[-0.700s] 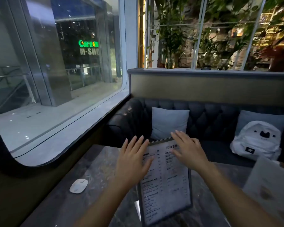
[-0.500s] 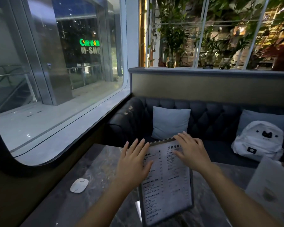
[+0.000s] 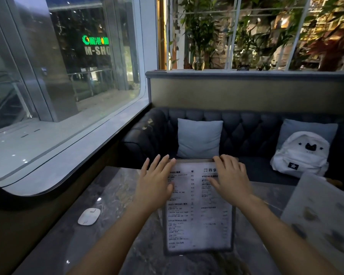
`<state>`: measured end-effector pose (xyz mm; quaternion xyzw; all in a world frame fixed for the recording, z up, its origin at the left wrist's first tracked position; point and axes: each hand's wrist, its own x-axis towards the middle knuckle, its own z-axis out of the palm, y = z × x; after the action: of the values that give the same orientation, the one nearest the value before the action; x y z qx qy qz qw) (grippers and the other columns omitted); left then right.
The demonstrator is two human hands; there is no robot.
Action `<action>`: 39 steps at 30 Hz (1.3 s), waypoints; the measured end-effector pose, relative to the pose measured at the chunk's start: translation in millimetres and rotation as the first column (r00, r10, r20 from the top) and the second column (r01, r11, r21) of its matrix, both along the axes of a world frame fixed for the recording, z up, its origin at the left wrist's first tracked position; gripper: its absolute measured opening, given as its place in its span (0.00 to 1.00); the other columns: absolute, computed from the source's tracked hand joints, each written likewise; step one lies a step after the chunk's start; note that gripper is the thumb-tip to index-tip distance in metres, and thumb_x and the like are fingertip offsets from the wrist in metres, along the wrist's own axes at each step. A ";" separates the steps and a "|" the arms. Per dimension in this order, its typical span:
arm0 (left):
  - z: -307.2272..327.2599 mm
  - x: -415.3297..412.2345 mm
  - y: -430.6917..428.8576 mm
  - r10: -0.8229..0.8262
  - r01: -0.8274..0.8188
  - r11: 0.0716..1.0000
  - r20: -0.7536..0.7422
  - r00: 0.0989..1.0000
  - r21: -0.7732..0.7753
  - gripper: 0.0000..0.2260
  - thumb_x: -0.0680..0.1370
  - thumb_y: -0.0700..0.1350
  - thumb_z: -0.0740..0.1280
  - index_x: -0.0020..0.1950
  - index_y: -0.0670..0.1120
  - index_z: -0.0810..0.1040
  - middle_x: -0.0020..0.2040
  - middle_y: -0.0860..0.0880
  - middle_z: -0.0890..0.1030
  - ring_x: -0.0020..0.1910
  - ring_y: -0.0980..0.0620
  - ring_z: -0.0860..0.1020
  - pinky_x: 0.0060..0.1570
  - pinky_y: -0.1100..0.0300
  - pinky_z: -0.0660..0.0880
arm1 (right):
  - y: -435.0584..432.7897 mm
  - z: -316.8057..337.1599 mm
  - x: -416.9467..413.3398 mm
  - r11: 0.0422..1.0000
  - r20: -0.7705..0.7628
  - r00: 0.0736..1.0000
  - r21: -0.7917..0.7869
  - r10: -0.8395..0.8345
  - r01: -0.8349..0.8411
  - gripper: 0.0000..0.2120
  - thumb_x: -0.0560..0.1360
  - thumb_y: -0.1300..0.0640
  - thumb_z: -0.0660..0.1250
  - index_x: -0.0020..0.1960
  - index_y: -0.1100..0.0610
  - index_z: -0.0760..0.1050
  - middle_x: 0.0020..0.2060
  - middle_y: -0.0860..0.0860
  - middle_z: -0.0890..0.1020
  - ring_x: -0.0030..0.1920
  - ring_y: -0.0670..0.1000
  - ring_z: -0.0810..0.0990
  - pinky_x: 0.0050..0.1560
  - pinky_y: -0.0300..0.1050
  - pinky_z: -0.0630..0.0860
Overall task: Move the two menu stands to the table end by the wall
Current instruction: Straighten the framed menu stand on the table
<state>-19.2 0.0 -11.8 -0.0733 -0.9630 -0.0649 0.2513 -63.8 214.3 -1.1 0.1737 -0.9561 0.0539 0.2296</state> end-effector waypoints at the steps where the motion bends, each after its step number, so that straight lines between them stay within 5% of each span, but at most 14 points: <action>1: 0.8 -2.3 1.9 -0.007 0.007 1.000 0.001 1.000 0.007 0.28 0.76 0.50 0.61 0.73 0.52 0.53 0.76 0.52 0.57 0.75 0.51 0.50 0.72 0.50 0.40 | 1.5 0.0 2.8 1.000 -0.013 1.000 0.000 -0.010 0.010 0.28 0.71 0.48 0.68 0.65 0.61 0.66 0.62 0.60 0.73 0.63 0.60 0.68 0.60 0.56 0.66; 8: 2.3 -15.6 13.2 -0.067 0.065 0.995 0.020 0.998 0.074 0.27 0.76 0.50 0.62 0.72 0.51 0.56 0.75 0.51 0.60 0.74 0.52 0.53 0.72 0.50 0.42 | 10.1 -1.1 23.5 0.991 -0.102 0.988 0.056 -0.115 0.121 0.27 0.64 0.51 0.73 0.58 0.64 0.72 0.50 0.62 0.79 0.51 0.62 0.76 0.51 0.56 0.71; 14: -4.6 -19.1 9.6 -0.112 0.114 0.987 -0.025 0.993 0.110 0.26 0.75 0.50 0.64 0.71 0.51 0.59 0.74 0.49 0.62 0.73 0.50 0.57 0.72 0.49 0.46 | 13.0 -5.0 30.4 0.994 -0.093 0.990 0.028 -0.102 0.105 0.28 0.69 0.52 0.69 0.65 0.61 0.66 0.58 0.61 0.75 0.58 0.61 0.72 0.57 0.57 0.66; 18: -5.8 -18.2 2.9 -0.156 0.168 0.956 -0.066 0.986 0.239 0.27 0.73 0.48 0.67 0.70 0.52 0.61 0.73 0.46 0.63 0.72 0.47 0.60 0.71 0.46 0.53 | 21.1 -8.1 33.2 0.976 -0.086 0.989 -0.190 -0.120 0.102 0.31 0.71 0.51 0.68 0.70 0.59 0.61 0.64 0.61 0.71 0.64 0.60 0.68 0.58 0.57 0.64; 21: -15.2 -13.4 -1.8 -0.136 0.141 0.823 -0.050 0.989 0.551 0.29 0.73 0.49 0.69 0.70 0.51 0.59 0.72 0.47 0.65 0.69 0.49 0.64 0.68 0.47 0.62 | 31.4 -15.1 37.7 0.883 -0.065 0.982 -0.450 -0.178 0.131 0.30 0.72 0.52 0.67 0.70 0.59 0.59 0.65 0.61 0.70 0.65 0.60 0.66 0.62 0.60 0.62; 24: -36.1 -7.8 -5.0 -0.092 0.042 0.745 0.041 0.995 0.666 0.30 0.73 0.53 0.68 0.71 0.51 0.58 0.72 0.47 0.66 0.69 0.48 0.65 0.66 0.47 0.65 | 43.5 -28.5 42.9 0.816 0.037 0.979 -0.547 -0.198 0.186 0.30 0.74 0.51 0.65 0.71 0.59 0.57 0.68 0.61 0.66 0.68 0.60 0.62 0.66 0.61 0.57; 32: -54.2 9.5 8.4 -0.086 0.121 0.809 -0.088 0.992 0.576 0.26 0.75 0.52 0.65 0.70 0.48 0.61 0.71 0.44 0.66 0.69 0.47 0.64 0.67 0.47 0.63 | 65.3 -47.2 59.0 0.828 0.122 0.970 -0.506 -0.210 0.243 0.29 0.74 0.50 0.63 0.71 0.57 0.57 0.69 0.59 0.65 0.69 0.58 0.61 0.66 0.59 0.56; 39: -2.5 1.5 73.0 -0.226 0.313 0.865 -0.254 0.940 0.391 0.24 0.75 0.50 0.63 0.68 0.43 0.66 0.70 0.42 0.68 0.69 0.46 0.65 0.68 0.50 0.59 | 83.3 -20.6 72.2 0.871 -0.117 0.962 -0.461 -0.247 0.167 0.23 0.72 0.60 0.68 0.65 0.63 0.66 0.62 0.63 0.73 0.62 0.62 0.70 0.61 0.58 0.63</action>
<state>-17.8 73.0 -14.3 -0.1572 -0.8752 -0.3003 0.3451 8.3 297.6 -21.7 0.0164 -0.9076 0.2320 0.3495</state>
